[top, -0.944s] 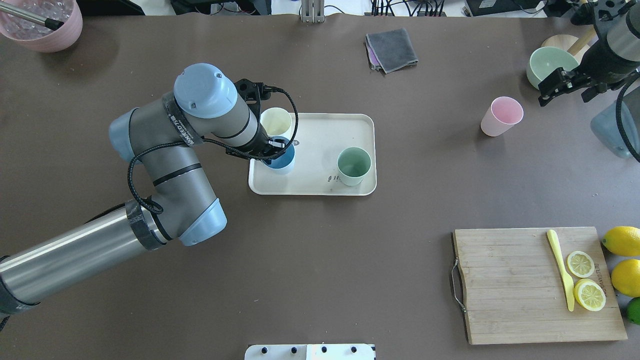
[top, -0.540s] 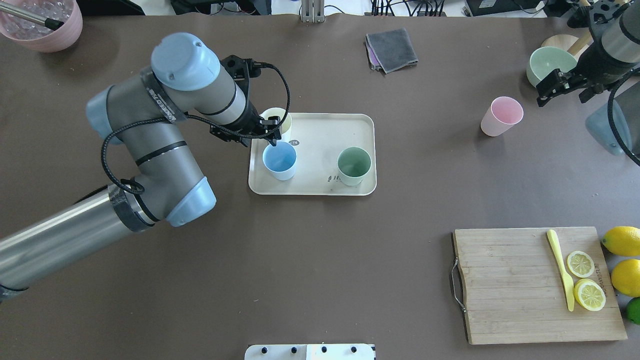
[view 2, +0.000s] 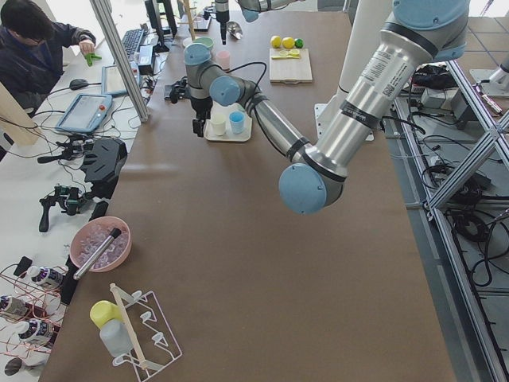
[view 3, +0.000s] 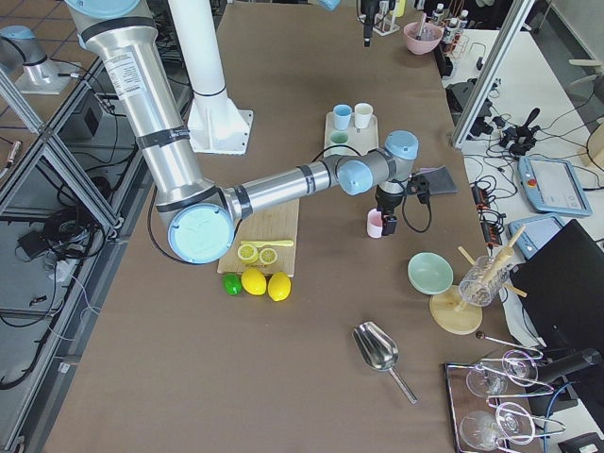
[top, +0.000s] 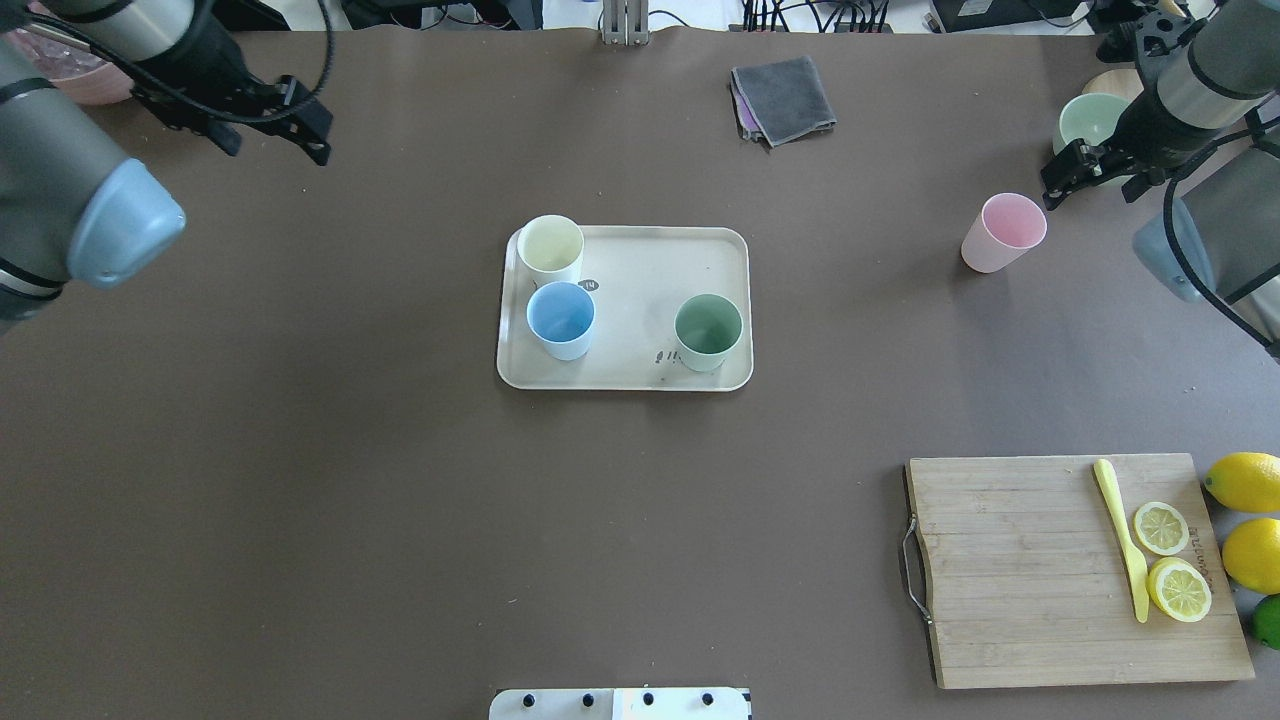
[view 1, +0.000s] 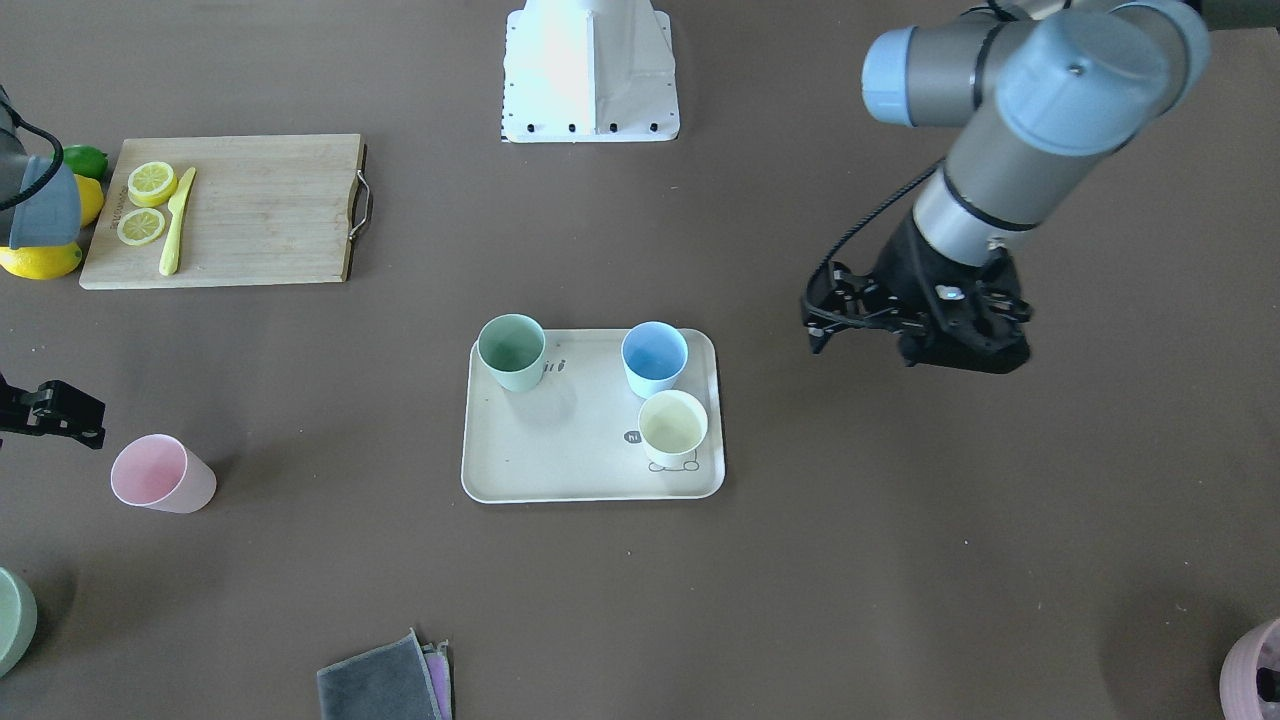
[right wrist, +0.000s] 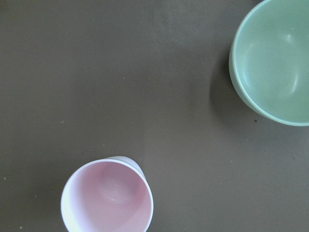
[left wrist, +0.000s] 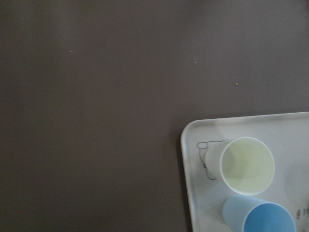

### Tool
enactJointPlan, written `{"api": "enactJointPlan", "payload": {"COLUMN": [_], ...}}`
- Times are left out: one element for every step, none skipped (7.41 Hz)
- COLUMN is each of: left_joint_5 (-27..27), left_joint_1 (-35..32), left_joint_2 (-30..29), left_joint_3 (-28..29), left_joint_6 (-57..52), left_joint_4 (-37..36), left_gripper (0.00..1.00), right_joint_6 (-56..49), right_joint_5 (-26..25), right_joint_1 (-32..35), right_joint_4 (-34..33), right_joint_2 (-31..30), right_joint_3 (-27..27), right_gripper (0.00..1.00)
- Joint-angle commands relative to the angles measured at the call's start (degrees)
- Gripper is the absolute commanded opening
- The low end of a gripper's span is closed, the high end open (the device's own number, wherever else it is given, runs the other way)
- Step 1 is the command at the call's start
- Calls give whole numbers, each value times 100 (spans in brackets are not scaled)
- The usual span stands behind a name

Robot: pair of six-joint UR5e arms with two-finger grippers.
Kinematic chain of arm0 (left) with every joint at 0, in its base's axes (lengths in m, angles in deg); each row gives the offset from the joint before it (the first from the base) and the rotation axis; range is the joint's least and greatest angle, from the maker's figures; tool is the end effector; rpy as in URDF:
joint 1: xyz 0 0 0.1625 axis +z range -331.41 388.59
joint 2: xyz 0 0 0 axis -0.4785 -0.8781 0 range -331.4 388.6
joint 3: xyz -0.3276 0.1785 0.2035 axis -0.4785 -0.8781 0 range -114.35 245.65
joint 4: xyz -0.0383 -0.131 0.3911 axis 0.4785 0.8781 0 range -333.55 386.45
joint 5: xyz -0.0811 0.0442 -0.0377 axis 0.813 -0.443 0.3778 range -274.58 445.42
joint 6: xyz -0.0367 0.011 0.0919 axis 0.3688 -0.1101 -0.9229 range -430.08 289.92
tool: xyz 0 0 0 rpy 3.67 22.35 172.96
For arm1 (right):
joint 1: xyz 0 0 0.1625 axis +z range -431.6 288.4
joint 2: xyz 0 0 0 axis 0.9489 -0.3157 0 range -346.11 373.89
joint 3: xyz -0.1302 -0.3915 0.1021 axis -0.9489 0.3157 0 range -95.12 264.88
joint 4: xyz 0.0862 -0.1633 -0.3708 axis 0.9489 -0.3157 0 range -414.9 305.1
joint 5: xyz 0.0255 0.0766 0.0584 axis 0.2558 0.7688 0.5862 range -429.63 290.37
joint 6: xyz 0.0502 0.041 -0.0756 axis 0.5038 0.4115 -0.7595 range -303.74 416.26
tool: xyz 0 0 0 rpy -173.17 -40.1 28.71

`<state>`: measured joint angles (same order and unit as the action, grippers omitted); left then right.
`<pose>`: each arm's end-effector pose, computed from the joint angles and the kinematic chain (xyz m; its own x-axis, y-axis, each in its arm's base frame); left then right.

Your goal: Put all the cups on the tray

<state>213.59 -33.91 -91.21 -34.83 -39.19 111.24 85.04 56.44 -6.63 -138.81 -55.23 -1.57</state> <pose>0.2305 -0.5983 0.2844 0.6518 0.2093 -0.7290 -0.0506 0.9710 0.2335 -0.2070 -0.6199 0.4771 0.7421 -0.0854 0.6648 0.0354 0.9955 0.0883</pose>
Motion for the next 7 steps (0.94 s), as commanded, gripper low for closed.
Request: {"api": "enactJointPlan", "payload": {"left_joint_5": [50, 50, 50, 50, 50, 50, 50], "left_joint_1": [-350, -350, -350, -350, -350, -350, -350], "left_joint_2": [326, 327, 327, 344, 344, 344, 344], "left_joint_3": [-7, 10, 19, 11, 11, 19, 28], "left_joint_6": [-795, -795, -795, -795, -795, -795, -795], "left_joint_4": [-95, -69, -60, -42, -42, -33, -33], "left_gripper": [98, 98, 98, 98, 98, 98, 98], "right_joint_6": [224, 460, 619, 777, 796, 805, 805], "right_joint_5": [-292, -328, -389, -416, -408, -407, -407], "right_joint_1": [-300, -414, -502, -581, -634, -670, -670], "right_joint_4": [355, 863, 1094, 1123, 1132, 1132, 1141], "right_joint_2": [83, 83, 92, 101, 92, 92, 92], "right_joint_3": [311, 635, 760, 762, 762, 762, 736], "right_gripper": [97, 95, 91, 69, 37, 8, 0]}}
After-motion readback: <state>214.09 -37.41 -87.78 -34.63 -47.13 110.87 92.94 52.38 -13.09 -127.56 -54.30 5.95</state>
